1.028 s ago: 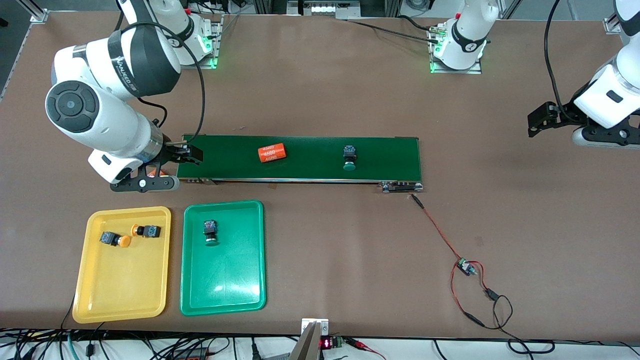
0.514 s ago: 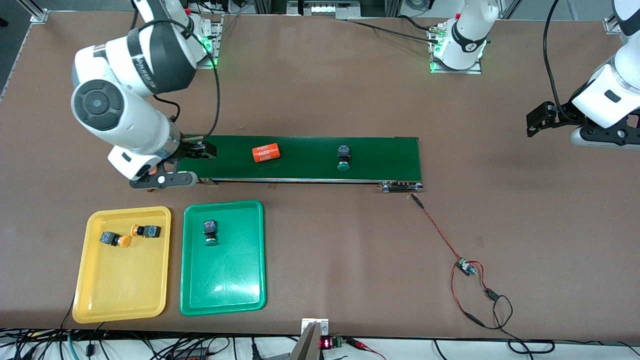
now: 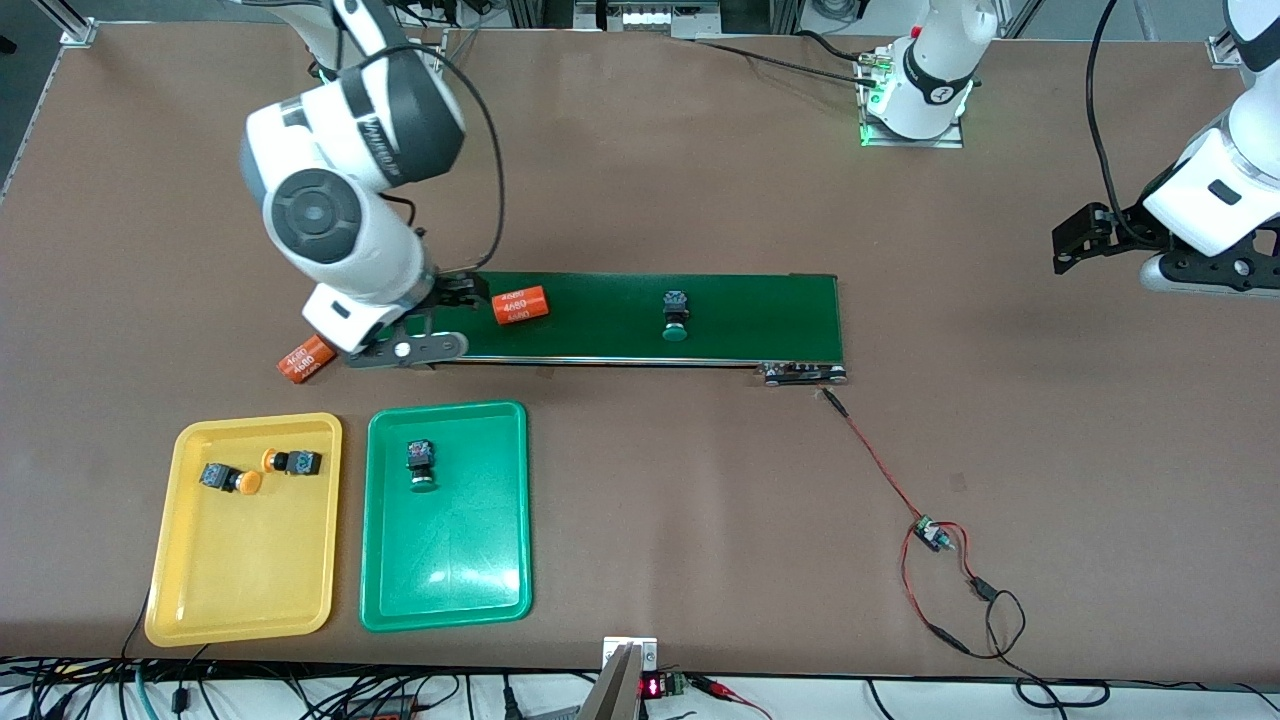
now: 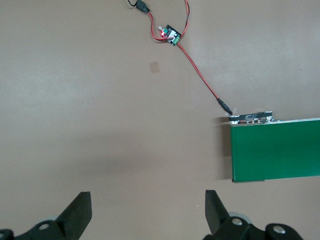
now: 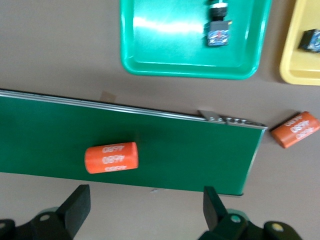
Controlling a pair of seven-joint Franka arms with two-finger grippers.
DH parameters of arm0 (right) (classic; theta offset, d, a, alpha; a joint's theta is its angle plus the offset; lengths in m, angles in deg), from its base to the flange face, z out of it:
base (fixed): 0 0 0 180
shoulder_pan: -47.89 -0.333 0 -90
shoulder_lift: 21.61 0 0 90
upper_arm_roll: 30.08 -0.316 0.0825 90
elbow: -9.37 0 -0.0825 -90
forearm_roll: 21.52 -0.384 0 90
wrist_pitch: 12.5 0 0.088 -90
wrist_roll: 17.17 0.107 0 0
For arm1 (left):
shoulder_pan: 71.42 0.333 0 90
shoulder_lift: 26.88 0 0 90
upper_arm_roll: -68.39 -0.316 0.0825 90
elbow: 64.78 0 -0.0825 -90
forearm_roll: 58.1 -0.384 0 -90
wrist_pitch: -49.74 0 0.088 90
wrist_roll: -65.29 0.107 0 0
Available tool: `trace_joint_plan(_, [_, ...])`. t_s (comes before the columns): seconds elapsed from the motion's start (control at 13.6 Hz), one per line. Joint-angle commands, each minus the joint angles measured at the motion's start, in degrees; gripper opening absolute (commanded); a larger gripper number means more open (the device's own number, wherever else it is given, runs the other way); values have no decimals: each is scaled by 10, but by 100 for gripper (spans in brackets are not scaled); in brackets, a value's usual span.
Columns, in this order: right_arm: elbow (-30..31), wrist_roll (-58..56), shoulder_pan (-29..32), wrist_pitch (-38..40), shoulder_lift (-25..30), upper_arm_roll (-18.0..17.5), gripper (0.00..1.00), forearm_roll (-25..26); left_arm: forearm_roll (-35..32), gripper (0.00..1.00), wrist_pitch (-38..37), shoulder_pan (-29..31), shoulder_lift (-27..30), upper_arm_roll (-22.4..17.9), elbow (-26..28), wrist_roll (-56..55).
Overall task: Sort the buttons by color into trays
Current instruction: 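Reach the right gripper to the green button while the left gripper retracts, then grasp the green button on the belt with the right gripper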
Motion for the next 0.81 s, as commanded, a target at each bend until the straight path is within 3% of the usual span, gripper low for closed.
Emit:
trace_joint_plan(0.0, [-3, 50, -35, -26, -16, 3, 100, -10, -13, 100, -4, -1, 2, 2, -5, 4])
trace_joint_plan(0.15, [-3, 99, -66, -47, -34, 3, 100, -47, -13, 100, -4, -1, 2, 2, -5, 4])
trace_joint_plan(0.73, [-3, 189, -145, -123, -95, 3, 100, -54, -13, 100, -4, -1, 2, 2, -5, 4])
